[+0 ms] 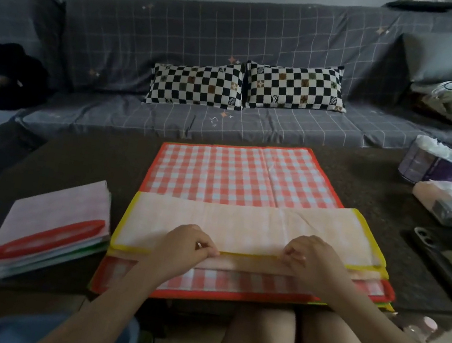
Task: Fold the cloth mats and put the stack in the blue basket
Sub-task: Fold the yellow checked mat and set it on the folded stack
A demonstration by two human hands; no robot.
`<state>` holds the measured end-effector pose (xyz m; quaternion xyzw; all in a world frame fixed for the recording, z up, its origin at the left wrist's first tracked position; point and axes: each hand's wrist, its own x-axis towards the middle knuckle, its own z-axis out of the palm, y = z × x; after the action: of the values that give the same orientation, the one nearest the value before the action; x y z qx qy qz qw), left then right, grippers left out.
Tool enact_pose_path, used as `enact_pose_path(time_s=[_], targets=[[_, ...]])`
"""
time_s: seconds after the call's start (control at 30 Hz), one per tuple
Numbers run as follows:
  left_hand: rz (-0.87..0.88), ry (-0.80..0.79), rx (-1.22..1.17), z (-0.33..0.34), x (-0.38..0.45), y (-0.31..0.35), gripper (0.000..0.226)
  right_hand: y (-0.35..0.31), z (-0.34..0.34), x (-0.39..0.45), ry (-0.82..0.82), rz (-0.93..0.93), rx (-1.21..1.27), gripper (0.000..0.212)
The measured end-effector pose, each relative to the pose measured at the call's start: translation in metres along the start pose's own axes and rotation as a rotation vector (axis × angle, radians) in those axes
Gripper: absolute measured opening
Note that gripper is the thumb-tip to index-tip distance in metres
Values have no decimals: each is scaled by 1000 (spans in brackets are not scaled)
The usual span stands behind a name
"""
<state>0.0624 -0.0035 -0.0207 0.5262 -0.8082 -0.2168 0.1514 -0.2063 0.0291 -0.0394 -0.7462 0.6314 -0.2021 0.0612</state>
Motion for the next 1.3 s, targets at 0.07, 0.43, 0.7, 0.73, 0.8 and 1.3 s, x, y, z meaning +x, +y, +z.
enact_pose_path(time_s=[0.07,0.43,0.7,0.73,0.8,1.3], targets=[[-7,-4,-3,5,-1,-3,13,2,5,-3,-1,8,19,15],[-53,-45,-46,7,-2,-4,19,9,19,-19,92,-27,173,5],[34,35,35,24,46,16,31,9,20,-20,71,-4,157,6],[42,49,51,27,54,18,32,9,20,-20,72,-6,162,7],[17,21,127,32,70,24,40,9,21,-19,64,-1,167,7],[-43,-64,468,61,91,21,52,1,27,24,79,69,94,21]])
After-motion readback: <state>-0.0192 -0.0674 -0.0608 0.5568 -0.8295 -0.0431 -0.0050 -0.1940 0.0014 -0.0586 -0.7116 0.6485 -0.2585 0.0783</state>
